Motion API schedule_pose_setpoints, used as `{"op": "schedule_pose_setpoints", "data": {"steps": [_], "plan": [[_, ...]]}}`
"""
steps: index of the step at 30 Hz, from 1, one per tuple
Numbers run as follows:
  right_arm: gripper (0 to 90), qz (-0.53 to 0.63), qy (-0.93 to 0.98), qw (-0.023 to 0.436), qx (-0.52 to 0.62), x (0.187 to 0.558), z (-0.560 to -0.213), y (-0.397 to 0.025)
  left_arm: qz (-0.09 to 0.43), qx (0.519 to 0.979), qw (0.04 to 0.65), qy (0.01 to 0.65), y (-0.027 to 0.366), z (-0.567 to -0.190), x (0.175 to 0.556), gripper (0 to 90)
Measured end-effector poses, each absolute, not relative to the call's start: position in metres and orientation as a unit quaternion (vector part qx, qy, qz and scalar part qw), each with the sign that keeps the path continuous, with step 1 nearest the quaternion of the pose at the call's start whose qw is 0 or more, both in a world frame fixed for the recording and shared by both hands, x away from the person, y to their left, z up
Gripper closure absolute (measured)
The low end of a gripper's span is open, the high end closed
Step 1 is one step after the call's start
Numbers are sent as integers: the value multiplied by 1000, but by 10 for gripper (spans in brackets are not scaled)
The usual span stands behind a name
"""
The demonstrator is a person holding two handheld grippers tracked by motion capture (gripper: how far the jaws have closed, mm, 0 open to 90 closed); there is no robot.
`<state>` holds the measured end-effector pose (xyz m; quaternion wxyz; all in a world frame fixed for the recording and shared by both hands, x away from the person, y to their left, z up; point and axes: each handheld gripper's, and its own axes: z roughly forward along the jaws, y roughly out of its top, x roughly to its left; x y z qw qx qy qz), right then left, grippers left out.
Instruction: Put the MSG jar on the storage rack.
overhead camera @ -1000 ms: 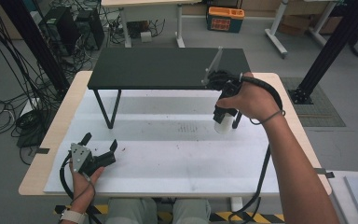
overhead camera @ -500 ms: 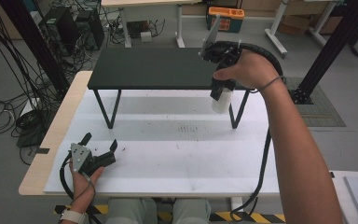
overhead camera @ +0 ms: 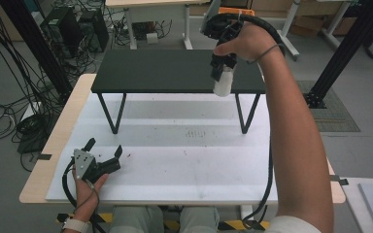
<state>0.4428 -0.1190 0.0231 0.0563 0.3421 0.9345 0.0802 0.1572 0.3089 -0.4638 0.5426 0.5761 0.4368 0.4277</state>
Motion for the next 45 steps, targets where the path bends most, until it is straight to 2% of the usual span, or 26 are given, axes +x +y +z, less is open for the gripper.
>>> {"op": "schedule_pose_setpoints", "data": {"steps": [17, 25, 45], "plan": [[420, 86, 917, 94, 377, 491, 47, -100, 428, 577, 542, 436, 309, -464, 157, 14], [420, 76, 913, 99, 388, 511, 34, -92, 428, 576, 543, 436, 309, -464, 157, 14], [419, 73, 916, 66, 389, 535, 3, -88, 428, 576, 543, 437, 309, -464, 157, 15]]}}
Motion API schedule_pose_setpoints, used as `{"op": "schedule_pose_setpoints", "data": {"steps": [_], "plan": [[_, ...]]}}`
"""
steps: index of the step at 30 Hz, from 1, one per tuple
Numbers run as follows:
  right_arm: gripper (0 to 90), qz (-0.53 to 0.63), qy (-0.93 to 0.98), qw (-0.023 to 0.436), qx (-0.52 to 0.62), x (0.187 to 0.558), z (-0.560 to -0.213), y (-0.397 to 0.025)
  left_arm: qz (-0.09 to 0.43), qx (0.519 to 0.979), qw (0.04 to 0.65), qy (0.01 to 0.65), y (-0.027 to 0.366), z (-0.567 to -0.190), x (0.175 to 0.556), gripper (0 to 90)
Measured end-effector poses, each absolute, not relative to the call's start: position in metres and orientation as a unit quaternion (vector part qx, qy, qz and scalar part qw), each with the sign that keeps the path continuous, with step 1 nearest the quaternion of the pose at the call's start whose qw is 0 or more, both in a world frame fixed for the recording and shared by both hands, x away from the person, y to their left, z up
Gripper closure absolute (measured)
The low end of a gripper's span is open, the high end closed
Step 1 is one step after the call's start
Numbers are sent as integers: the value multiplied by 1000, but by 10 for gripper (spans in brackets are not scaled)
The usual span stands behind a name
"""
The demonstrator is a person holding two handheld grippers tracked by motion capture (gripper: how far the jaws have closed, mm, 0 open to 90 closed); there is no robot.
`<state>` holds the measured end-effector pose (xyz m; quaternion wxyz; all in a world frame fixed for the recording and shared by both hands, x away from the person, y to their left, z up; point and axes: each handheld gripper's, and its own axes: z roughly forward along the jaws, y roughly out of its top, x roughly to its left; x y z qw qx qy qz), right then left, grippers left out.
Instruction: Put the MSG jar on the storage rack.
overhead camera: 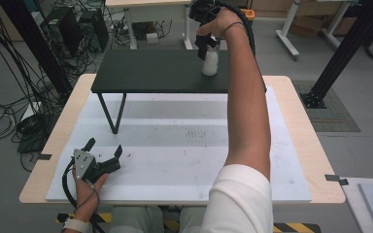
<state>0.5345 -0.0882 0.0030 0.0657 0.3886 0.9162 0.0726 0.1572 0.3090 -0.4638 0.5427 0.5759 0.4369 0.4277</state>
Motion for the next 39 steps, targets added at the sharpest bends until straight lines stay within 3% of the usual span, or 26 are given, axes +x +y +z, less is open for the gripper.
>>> {"op": "schedule_pose_setpoints", "data": {"steps": [9, 12, 16, 27, 39], "plan": [[411, 80, 916, 64, 387, 534, 2, -93, 428, 576, 543, 437, 309, -464, 157, 15], [284, 87, 910, 76, 398, 530, 4, -94, 428, 576, 542, 437, 309, -464, 157, 15], [211, 99, 905, 82, 406, 526, 8, -98, 428, 576, 543, 437, 309, -464, 157, 15], [134, 102, 901, 96, 411, 508, 19, -106, 428, 575, 542, 438, 309, -464, 157, 15], [120, 111, 899, 111, 408, 469, 37, -121, 429, 575, 543, 436, 309, -464, 157, 15]]}}
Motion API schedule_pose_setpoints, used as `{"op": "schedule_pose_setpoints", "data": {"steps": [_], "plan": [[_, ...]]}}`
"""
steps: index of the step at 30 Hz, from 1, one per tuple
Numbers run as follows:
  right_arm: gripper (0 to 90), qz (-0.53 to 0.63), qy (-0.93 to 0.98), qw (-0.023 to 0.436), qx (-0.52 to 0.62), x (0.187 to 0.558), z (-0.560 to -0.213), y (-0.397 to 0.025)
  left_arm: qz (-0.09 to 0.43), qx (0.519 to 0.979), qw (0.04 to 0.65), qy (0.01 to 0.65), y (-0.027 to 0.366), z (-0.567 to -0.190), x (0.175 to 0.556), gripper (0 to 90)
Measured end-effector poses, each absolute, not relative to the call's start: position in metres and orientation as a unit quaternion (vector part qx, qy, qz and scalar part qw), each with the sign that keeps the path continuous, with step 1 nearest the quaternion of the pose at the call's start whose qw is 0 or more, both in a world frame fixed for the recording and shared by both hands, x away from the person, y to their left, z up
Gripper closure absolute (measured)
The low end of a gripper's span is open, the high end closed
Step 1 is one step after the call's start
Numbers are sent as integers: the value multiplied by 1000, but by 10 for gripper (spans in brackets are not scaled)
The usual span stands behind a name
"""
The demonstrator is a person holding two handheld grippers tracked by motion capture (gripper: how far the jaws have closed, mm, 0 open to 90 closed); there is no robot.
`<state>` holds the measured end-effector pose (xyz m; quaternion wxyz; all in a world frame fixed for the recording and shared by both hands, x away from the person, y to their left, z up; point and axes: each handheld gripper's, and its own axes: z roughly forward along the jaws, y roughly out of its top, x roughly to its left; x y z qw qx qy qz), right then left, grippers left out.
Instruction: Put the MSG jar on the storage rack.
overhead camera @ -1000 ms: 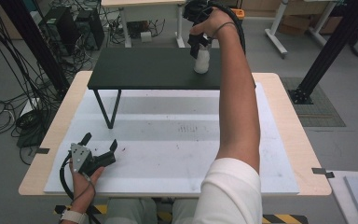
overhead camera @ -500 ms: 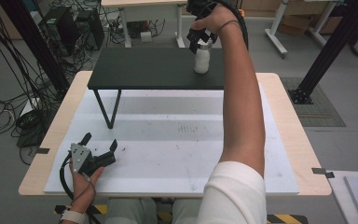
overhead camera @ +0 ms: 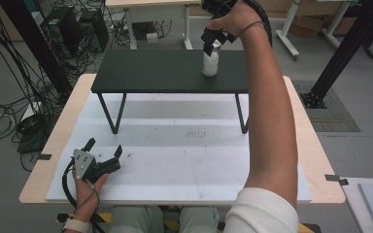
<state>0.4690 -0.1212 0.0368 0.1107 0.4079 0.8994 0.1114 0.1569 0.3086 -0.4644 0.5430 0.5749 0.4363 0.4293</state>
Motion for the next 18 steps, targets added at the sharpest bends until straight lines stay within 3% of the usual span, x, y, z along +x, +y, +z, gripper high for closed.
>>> {"op": "schedule_pose_setpoints", "data": {"steps": [18], "plan": [[107, 131, 891, 102, 422, 403, 23, -159, 430, 576, 542, 435, 309, -464, 157, 16]]}}
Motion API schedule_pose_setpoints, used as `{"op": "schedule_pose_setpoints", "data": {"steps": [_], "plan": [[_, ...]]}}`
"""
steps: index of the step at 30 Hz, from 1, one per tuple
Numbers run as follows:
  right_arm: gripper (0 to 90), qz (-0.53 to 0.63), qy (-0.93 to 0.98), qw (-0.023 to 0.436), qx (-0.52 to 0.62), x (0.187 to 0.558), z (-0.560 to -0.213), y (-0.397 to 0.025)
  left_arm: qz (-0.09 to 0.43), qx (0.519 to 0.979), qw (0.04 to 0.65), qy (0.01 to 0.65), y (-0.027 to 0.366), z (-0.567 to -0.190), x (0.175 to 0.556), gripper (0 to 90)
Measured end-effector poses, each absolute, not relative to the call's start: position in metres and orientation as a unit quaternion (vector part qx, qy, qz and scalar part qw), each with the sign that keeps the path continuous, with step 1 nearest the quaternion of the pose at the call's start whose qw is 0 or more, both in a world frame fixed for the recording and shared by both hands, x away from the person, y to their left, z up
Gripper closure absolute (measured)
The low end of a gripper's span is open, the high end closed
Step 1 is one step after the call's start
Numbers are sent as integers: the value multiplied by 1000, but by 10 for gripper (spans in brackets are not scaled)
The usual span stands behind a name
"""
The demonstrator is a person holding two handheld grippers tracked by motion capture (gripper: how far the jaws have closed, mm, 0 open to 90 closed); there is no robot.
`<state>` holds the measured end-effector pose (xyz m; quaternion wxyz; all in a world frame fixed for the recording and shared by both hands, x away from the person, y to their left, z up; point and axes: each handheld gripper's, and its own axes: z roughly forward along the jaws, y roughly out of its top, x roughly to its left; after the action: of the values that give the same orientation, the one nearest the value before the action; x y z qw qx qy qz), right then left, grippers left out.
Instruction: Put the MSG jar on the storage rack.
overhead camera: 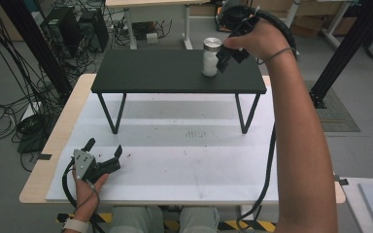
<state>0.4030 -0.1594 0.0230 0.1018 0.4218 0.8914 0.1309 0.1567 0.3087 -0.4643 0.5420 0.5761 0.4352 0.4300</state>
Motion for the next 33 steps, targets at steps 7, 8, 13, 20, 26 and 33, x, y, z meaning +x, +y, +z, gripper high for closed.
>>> {"op": "schedule_pose_setpoints", "data": {"steps": [7, 8, 13, 20, 26, 33], "plan": [[107, 134, 891, 100, 423, 382, 7, -174, 430, 576, 542, 436, 309, -464, 157, 16], [106, 136, 891, 101, 421, 379, 5, -176, 430, 577, 541, 435, 309, -464, 157, 16], [107, 139, 892, 102, 417, 364, -10, -183, 429, 578, 541, 435, 309, -464, 157, 16], [107, 133, 892, 91, 423, 354, -48, -194, 427, 579, 542, 434, 310, -464, 157, 16], [100, 128, 889, 78, 433, 350, -84, -208, 426, 579, 542, 434, 310, -463, 157, 16], [75, 116, 892, 76, 430, 342, -113, -215, 427, 579, 542, 434, 310, -463, 157, 16]]}}
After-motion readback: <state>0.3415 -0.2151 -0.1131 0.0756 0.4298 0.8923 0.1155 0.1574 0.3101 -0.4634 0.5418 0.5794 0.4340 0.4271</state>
